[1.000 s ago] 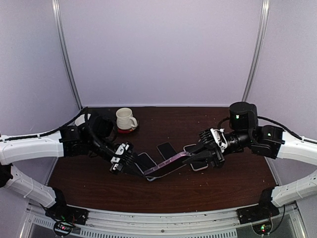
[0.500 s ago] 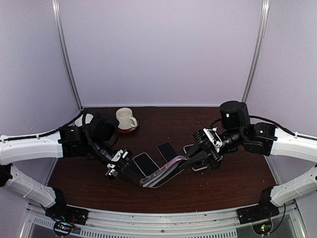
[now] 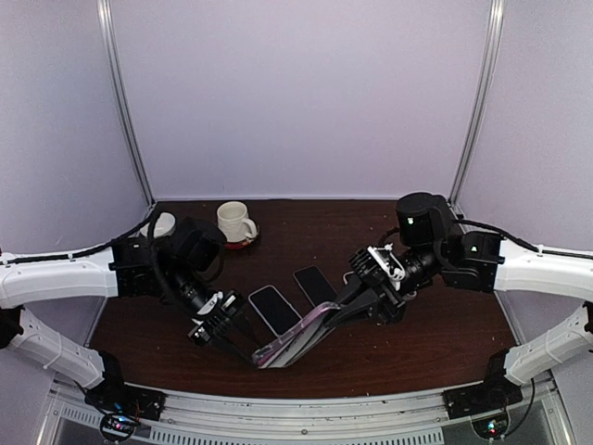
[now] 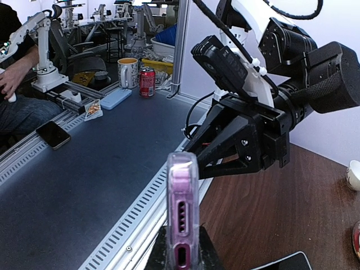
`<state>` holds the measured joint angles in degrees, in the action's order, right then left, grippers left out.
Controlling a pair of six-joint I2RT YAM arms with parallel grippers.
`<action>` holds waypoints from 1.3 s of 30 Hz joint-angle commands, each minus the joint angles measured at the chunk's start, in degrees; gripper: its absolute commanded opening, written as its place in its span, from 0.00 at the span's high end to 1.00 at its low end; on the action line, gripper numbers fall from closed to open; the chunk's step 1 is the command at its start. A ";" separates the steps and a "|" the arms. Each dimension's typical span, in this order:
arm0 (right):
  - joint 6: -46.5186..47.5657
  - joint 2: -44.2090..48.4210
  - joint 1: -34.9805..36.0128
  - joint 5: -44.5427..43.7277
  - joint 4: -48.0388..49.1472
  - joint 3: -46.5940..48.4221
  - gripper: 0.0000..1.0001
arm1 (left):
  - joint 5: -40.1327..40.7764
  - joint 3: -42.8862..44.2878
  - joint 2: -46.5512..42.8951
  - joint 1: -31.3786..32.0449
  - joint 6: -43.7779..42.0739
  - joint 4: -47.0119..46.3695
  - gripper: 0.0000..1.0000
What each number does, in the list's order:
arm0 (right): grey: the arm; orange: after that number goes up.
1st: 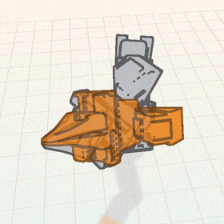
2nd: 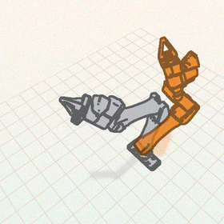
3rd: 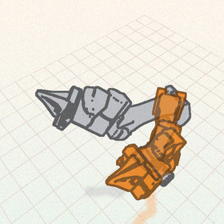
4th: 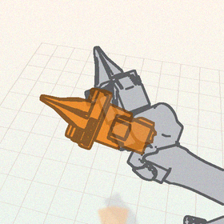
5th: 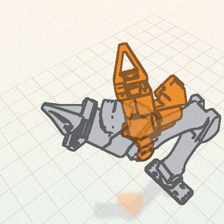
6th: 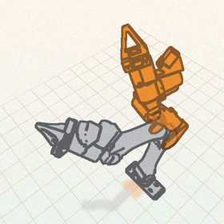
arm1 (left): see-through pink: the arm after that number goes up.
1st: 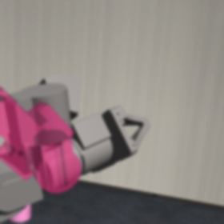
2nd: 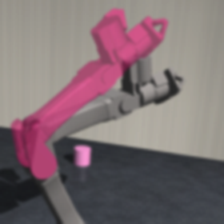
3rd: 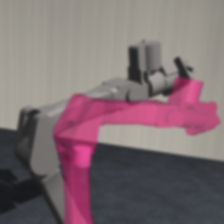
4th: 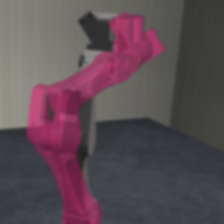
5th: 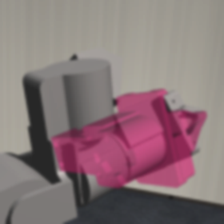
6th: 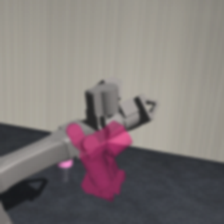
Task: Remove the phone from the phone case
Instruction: Remove the top left corner of the phone from the phone case, then remove the phone from the bottom left corner of the phone case.
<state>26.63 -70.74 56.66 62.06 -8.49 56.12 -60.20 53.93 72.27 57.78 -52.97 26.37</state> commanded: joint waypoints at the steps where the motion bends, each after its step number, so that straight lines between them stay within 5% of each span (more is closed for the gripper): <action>1: -2.12 -1.33 2.89 5.62 8.28 3.21 1.00 | 0.16 2.50 0.82 0.35 -4.07 -5.15 1.00; 16: -2.23 3.57 2.93 0.33 9.04 1.62 1.00 | 6.04 2.66 -0.61 0.32 -5.24 -4.00 0.98; 25: -0.89 15.62 -0.04 -6.82 5.37 -2.42 1.00 | 8.92 0.33 -4.25 -3.70 -2.12 -8.99 0.59; 39: -21.59 27.33 0.09 -31.04 38.77 -15.45 1.00 | 6.32 -2.65 -5.17 -7.07 19.74 -40.30 0.53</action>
<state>13.47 -45.80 56.84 40.16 12.99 41.52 -52.77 50.17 66.32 51.13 -41.58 -1.28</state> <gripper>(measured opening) 0.076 0.471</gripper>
